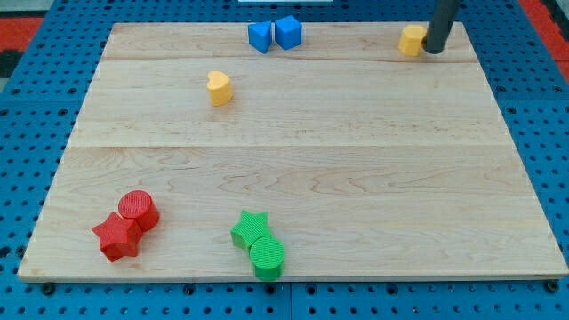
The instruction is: Move the yellow heart towards yellow hexagon
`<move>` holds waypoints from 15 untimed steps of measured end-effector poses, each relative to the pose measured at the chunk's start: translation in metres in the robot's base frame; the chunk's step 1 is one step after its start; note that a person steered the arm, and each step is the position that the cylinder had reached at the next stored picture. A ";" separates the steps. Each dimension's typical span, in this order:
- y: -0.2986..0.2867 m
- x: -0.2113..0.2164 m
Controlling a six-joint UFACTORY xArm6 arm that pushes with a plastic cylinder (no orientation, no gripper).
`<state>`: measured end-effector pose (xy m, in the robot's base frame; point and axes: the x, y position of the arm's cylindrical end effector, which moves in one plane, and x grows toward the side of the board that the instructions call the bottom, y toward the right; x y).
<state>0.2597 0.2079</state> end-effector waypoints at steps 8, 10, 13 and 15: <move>-0.223 0.043; -0.137 0.038; -0.290 0.057; -0.206 0.009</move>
<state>0.2689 0.0015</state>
